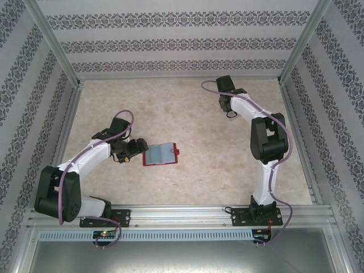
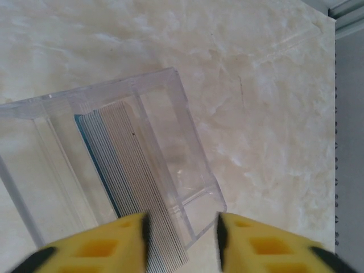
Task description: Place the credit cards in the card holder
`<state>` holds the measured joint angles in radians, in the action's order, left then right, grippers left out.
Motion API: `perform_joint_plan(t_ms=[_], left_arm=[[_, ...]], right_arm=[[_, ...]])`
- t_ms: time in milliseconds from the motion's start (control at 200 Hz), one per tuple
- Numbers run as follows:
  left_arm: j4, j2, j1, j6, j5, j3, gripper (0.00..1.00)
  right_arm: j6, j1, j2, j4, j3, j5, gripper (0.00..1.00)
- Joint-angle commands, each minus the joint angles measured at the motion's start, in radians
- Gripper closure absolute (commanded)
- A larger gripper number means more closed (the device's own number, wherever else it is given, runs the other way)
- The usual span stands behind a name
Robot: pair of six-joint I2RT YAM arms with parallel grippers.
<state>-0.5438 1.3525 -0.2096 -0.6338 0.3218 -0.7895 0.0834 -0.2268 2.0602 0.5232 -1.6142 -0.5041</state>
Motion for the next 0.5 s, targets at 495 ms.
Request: perform_joint_plan(t_ms=[495], left_arm=[[-0.027, 0.011, -0.003, 0.022, 0.018, -0.03, 0.16]], right_arm=[[-0.009, 0.044, 0.001, 0.039, -0.039, 0.118, 0.35]])
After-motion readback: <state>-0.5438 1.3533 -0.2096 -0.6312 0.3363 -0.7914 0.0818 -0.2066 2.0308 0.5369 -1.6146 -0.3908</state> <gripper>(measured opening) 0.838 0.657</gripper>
